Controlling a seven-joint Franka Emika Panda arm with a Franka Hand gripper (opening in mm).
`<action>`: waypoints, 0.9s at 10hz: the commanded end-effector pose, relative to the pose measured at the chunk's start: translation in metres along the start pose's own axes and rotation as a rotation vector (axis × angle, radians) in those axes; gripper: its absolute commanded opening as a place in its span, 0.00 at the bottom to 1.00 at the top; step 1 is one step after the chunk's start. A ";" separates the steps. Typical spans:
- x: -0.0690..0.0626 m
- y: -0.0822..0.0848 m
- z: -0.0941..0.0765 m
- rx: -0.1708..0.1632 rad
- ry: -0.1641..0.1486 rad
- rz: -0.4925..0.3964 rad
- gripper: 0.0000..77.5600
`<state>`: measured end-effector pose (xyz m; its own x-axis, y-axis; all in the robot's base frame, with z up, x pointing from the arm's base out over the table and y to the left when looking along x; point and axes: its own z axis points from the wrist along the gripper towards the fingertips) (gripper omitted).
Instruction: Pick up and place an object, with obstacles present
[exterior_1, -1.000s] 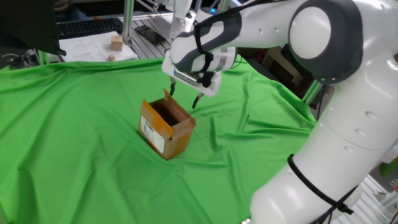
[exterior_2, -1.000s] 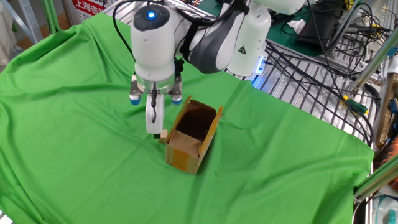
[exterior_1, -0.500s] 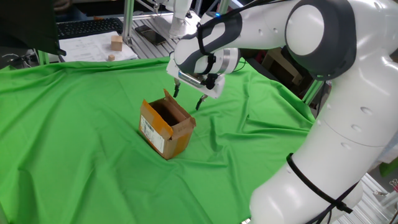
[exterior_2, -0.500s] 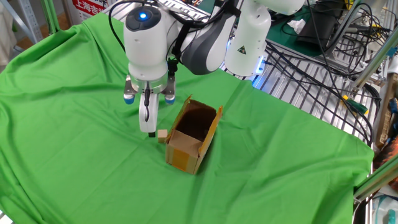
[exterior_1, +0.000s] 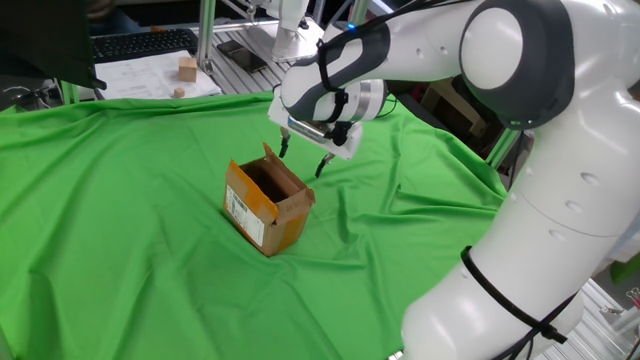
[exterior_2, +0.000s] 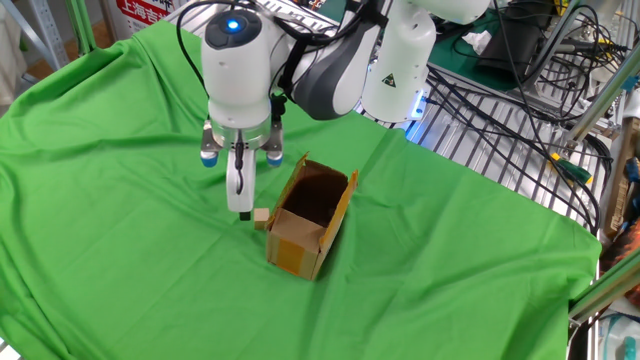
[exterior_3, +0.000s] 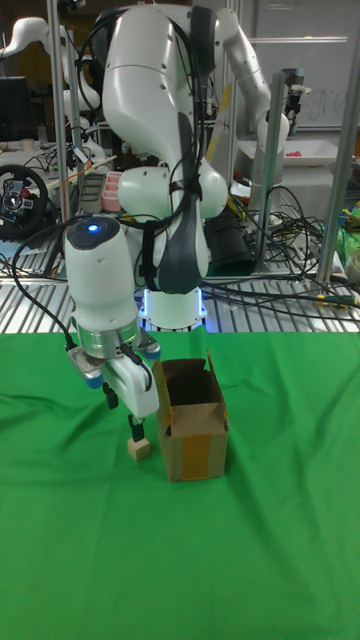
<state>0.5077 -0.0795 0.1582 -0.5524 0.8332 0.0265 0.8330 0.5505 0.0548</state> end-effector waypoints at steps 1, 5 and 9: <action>-0.001 0.001 -0.001 -0.012 0.038 0.014 1.00; -0.001 0.001 -0.001 -0.022 0.064 0.030 1.00; 0.005 0.005 0.010 -0.014 0.071 0.070 1.00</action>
<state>0.5079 -0.0753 0.1512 -0.5068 0.8561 0.1012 0.8620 0.5027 0.0648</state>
